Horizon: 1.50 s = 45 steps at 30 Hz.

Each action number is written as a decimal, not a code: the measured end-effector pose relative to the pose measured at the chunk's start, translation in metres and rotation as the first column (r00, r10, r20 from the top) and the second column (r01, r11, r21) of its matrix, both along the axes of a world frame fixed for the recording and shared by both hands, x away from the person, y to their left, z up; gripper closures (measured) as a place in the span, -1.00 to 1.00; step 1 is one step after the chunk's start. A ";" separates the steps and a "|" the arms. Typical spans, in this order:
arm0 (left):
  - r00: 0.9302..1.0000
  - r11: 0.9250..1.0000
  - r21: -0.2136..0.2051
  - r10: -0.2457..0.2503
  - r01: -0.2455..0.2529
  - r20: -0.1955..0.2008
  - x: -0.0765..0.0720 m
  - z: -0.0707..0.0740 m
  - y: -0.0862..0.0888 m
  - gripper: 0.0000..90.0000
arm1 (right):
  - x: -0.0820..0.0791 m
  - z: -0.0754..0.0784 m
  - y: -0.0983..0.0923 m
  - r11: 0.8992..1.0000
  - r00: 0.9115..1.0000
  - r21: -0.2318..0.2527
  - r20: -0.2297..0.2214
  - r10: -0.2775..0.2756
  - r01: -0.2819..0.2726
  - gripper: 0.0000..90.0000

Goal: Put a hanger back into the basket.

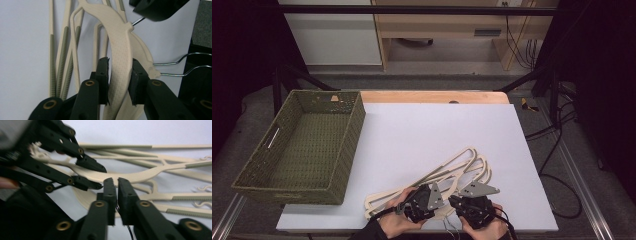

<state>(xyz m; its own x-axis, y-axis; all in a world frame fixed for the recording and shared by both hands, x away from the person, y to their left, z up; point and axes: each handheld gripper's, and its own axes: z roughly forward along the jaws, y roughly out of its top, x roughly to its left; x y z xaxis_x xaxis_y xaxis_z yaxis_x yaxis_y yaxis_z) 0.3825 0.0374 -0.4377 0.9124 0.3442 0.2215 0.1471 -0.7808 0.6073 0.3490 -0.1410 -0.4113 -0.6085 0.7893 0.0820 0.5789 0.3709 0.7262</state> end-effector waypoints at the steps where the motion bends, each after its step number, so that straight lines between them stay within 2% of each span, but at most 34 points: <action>1: 1.000 1.000 -0.005 -0.001 0.001 0.001 0.000 0.001 0.001 0.63 | 0.000 0.004 -0.003 1.000 1.000 0.014 0.013 0.006 -0.006 0.82; 2: 1.000 1.000 -0.011 -0.002 0.002 0.003 0.000 0.002 0.002 0.64 | -0.001 0.008 -0.005 0.999 1.000 0.034 0.020 -0.006 0.006 0.79; 4: 1.000 1.000 -0.017 -0.005 0.005 0.010 -0.001 0.006 0.004 0.66 | 0.000 0.018 -0.014 0.997 0.997 0.071 0.068 -0.025 0.020 0.67; 7: 1.000 0.999 -0.032 -0.002 0.002 0.020 -0.001 0.013 0.009 0.69 | 0.007 0.027 -0.032 0.991 0.988 0.119 0.139 -0.073 0.057 0.46; 9: 1.000 0.999 -0.044 0.007 -0.006 0.023 0.001 0.017 0.013 0.71 | 0.013 0.029 -0.045 0.984 0.981 0.162 0.166 -0.099 0.071 0.33; 13: 0.999 0.997 -0.074 0.031 -0.029 0.021 0.005 0.024 0.021 0.73 | 0.022 0.027 -0.064 0.976 0.963 0.193 0.227 -0.147 0.103 0.01; 18: 0.998 0.993 -0.099 0.064 -0.062 0.021 0.010 0.029 0.031 0.76 | 0.029 0.019 -0.084 0.962 0.954 0.251 0.246 -0.170 0.107 -0.27; 20: 0.997 0.991 -0.113 0.080 -0.077 0.019 0.012 0.032 0.034 0.77 | 0.032 0.014 -0.087 0.959 0.956 0.263 0.239 -0.171 0.105 -0.35; 25: 0.992 0.981 -0.154 0.126 -0.121 0.021 0.018 0.037 0.043 0.81 | 0.040 0.001 -0.090 0.960 0.963 0.262 0.215 -0.163 0.104 -0.51; 29: 0.984 0.969 -0.179 0.177 -0.168 0.034 0.026 0.042 0.054 0.86 | 0.041 -0.004 -0.089 0.963 0.965 0.252 0.214 -0.151 0.095 -0.60; 31: 0.978 0.961 -0.197 0.207 -0.196 0.035 0.032 0.044 0.062 0.89 | 0.042 -0.005 -0.088 0.964 0.966 0.252 0.213 -0.144 0.088 -0.63; 32: 0.974 0.953 -0.218 0.224 -0.212 0.031 0.035 0.044 0.065 0.90 | 0.042 -0.005 -0.088 0.965 0.967 0.248 0.214 -0.137 0.082 -0.65; 34: 0.972 0.945 -0.237 0.235 -0.225 0.016 0.041 0.045 0.071 0.90 | 0.043 -0.007 -0.087 0.968 0.968 0.237 0.211 -0.135 0.084 -0.68; 35: 0.972 0.944 -0.240 0.236 -0.226 0.013 0.043 0.045 0.074 0.90 | 0.043 -0.007 -0.087 0.968 0.968 0.237 0.210 -0.134 0.083 -0.69; 37: 0.970 0.938 -0.255 0.244 -0.236 0.001 0.045 0.046 0.077 0.90 | 0.043 -0.008 -0.088 0.970 0.970 0.233 0.209 -0.126 0.075 -0.70; 40: 0.968 0.933 -0.267 0.252 -0.240 0.010 0.044 0.052 0.083 0.90 | 0.043 -0.009 -0.088 0.970 0.970 0.233 0.213 -0.122 0.070 -0.71; 45: 0.965 0.910 -0.334 0.262 -0.245 0.007 0.038 0.070 0.097 0.90 | 0.043 -0.008 -0.089 0.969 0.968 0.238 0.219 -0.123 0.069 -0.73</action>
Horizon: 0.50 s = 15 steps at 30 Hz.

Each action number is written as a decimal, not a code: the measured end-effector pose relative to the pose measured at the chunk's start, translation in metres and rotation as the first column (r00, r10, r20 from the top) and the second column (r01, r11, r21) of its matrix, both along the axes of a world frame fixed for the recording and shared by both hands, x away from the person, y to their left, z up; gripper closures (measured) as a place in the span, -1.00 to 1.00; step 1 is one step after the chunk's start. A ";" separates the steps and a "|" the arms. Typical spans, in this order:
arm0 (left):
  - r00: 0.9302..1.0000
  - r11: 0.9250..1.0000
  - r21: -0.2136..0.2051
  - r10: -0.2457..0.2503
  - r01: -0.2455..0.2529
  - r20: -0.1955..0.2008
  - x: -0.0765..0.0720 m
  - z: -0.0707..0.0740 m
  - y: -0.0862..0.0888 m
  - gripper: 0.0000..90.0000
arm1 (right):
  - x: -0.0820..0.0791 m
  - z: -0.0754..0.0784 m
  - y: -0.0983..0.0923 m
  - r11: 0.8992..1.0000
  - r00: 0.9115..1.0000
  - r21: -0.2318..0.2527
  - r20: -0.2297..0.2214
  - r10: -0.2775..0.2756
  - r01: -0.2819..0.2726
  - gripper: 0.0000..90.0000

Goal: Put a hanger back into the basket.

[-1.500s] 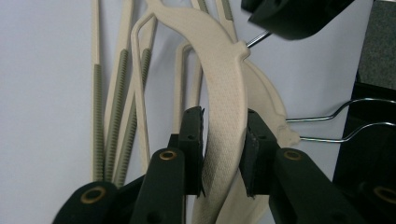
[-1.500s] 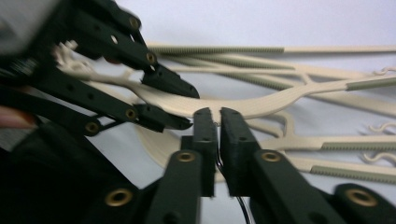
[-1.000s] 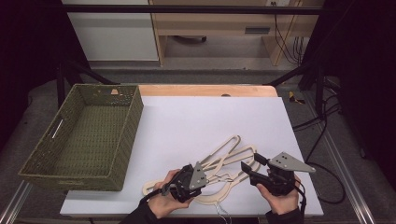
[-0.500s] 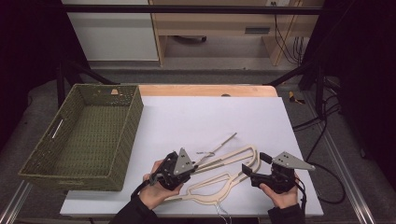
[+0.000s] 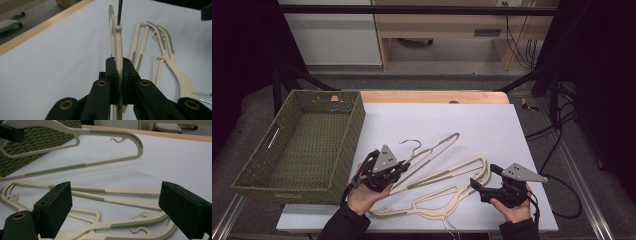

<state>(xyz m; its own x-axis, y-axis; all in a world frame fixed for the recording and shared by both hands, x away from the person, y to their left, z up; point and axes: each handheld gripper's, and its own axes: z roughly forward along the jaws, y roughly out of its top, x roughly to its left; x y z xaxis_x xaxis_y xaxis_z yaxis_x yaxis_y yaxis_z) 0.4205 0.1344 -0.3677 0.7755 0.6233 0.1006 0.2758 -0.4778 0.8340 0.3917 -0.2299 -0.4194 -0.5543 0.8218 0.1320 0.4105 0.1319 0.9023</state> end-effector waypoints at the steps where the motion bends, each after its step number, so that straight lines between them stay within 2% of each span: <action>1: 1.000 1.000 -0.009 0.004 -0.004 0.007 -0.002 0.004 0.003 0.90 | 0.000 0.000 -0.001 1.000 1.000 -0.001 0.004 0.002 -0.002 -0.74; 5: 1.000 0.998 -0.059 0.016 -0.015 0.019 -0.007 0.020 0.015 0.90 | -0.002 0.003 -0.003 1.000 1.000 0.002 0.019 0.002 -0.003 -0.76; 9: 0.999 0.996 -0.092 0.017 -0.015 0.030 -0.011 0.039 0.029 0.90 | -0.003 0.007 -0.004 1.000 0.999 0.002 0.040 0.005 -0.005 -0.78; 12: 0.998 0.994 -0.106 0.029 -0.024 0.048 -0.011 0.052 0.039 0.90 | -0.003 0.010 -0.006 1.000 0.999 0.001 0.047 0.006 -0.006 -0.79; 15: 0.997 0.995 -0.098 0.036 -0.030 0.061 -0.008 0.067 0.050 0.90 | -0.004 0.013 -0.006 1.000 0.999 0.012 0.054 0.004 -0.004 -0.81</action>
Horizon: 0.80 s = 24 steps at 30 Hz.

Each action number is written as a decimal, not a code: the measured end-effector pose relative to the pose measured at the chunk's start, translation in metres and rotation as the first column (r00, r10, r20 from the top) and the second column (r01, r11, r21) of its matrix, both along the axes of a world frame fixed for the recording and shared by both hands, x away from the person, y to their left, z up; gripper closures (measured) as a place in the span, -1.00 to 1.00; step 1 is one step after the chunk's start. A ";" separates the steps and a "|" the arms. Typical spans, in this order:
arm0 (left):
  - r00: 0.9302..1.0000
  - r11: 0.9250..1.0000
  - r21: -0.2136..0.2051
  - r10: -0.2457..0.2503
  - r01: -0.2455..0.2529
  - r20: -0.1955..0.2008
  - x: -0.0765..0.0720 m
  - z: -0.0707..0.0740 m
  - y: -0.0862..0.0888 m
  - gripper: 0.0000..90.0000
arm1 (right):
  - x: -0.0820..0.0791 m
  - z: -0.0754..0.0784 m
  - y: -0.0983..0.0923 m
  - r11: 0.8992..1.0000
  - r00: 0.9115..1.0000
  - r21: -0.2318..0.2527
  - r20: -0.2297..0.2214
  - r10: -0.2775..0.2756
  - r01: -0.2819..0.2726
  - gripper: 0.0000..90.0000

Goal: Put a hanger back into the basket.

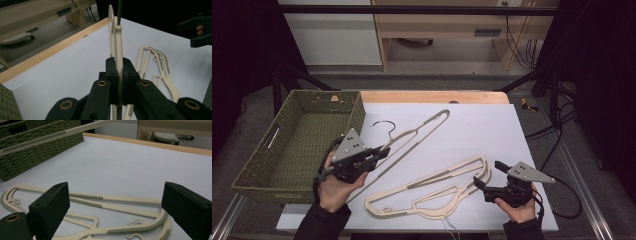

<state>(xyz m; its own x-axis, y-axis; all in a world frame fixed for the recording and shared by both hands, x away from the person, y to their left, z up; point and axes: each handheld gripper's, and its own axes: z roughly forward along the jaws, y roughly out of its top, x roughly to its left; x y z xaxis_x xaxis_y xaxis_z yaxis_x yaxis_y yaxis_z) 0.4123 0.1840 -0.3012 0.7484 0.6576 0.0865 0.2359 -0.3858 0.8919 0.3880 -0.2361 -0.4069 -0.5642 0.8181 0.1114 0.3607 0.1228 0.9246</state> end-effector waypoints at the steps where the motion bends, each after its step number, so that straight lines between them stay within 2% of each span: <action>1: 1.000 1.000 0.003 -0.001 0.001 0.005 0.001 0.005 0.004 0.90 | 0.000 0.000 0.000 1.000 1.000 -0.004 0.006 0.000 0.000 -0.82; 6: 1.000 1.000 -0.028 0.001 -0.001 0.012 0.010 0.027 0.030 0.90 | 0.002 0.001 -0.002 1.000 1.000 -0.007 0.015 0.004 -0.004 -0.86; 11: 1.000 0.999 -0.049 0.020 -0.019 0.012 0.023 0.041 0.059 0.90 | 0.004 0.002 -0.003 1.000 1.000 -0.002 0.013 0.002 -0.002 -0.89; 17: 0.997 0.997 -0.023 0.077 -0.077 0.012 0.040 0.047 0.092 0.90 | 0.006 0.002 -0.005 1.000 1.000 -0.004 0.011 0.000 0.000 -0.89; 20: 0.995 0.995 -0.008 0.095 -0.095 0.025 0.049 0.049 0.109 0.90 | 0.007 0.002 -0.005 1.000 1.000 -0.002 0.014 0.002 -0.002 -0.89; 24: 0.991 0.991 0.024 0.132 -0.133 0.035 0.061 0.050 0.131 0.90 | 0.007 0.002 -0.005 1.000 1.000 -0.002 0.014 0.003 -0.003 -0.89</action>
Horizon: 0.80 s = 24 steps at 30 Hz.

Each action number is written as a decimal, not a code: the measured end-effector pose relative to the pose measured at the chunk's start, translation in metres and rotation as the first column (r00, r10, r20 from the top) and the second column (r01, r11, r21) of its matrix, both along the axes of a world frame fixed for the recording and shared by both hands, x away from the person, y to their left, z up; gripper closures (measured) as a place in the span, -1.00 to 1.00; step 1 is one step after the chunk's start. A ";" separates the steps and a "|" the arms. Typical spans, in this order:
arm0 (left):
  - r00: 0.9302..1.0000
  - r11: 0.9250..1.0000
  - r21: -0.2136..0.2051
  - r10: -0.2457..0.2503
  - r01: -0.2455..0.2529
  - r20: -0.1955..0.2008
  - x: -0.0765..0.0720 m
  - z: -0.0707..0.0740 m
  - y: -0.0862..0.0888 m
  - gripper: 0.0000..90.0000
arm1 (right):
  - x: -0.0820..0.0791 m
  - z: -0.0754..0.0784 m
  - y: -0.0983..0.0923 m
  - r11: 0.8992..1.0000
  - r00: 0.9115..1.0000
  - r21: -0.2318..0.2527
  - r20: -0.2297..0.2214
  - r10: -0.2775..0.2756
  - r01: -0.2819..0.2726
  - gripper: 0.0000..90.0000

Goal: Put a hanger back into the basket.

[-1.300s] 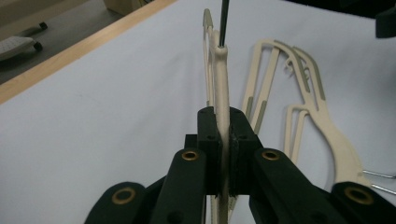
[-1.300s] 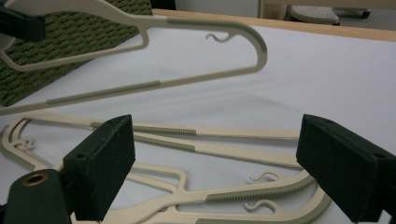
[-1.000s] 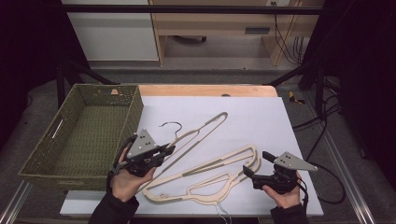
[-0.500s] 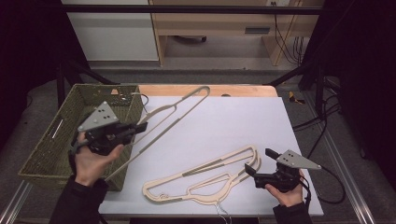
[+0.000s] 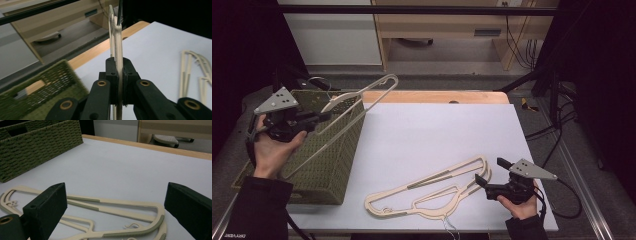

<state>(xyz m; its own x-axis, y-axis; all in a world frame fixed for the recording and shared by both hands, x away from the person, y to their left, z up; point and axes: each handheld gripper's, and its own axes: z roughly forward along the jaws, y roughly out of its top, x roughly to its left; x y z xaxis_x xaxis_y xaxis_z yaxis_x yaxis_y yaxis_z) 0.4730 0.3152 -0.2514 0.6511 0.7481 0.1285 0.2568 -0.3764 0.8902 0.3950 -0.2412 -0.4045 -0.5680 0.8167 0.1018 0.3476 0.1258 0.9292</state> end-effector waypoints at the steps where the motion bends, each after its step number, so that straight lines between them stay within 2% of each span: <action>1: 1.000 1.000 0.005 0.008 -0.008 0.003 0.003 0.000 0.006 0.90 | 0.000 0.000 0.000 1.000 1.000 0.000 0.000 -0.001 0.001 -0.89; 5: 0.999 0.999 0.009 0.034 -0.034 -0.004 0.012 -0.003 0.029 0.90 | 0.000 0.000 -0.001 1.000 1.000 -0.002 0.004 0.003 -0.003 -0.89; 8: 0.999 0.998 0.028 0.052 -0.052 -0.007 0.017 -0.008 0.045 0.90 | 0.000 0.000 -0.002 1.000 1.000 0.002 0.006 0.000 0.000 -0.89; 9: 0.998 0.997 0.034 0.063 -0.063 0.007 0.018 -0.009 0.050 0.90 | 0.000 0.000 -0.002 1.000 1.000 0.001 0.007 0.000 0.000 -0.89; 12: 0.998 0.997 0.039 0.066 -0.066 0.011 0.021 -0.014 0.063 0.90 | 0.000 0.000 -0.002 1.000 1.000 -0.002 0.004 0.000 0.000 -0.89; 18: 0.997 0.994 0.082 0.074 -0.073 -0.008 0.029 -0.025 0.079 0.90 | 0.001 -0.001 -0.002 1.000 1.000 -0.005 0.001 -0.001 0.001 -0.89; 24: 0.994 0.991 0.084 0.105 -0.103 -0.019 0.032 -0.039 0.093 0.90 | 0.001 -0.002 -0.002 1.000 1.000 -0.005 0.001 -0.002 0.002 -0.89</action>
<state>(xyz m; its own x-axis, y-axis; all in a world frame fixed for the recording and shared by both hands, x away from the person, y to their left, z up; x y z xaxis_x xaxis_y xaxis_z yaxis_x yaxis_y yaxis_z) 0.5051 0.4081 -0.2908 0.5736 0.7994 0.1790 0.3185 -0.4189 0.8504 0.3958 -0.2427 -0.4063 -0.5660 0.8186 0.0975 0.3472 0.1295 0.9288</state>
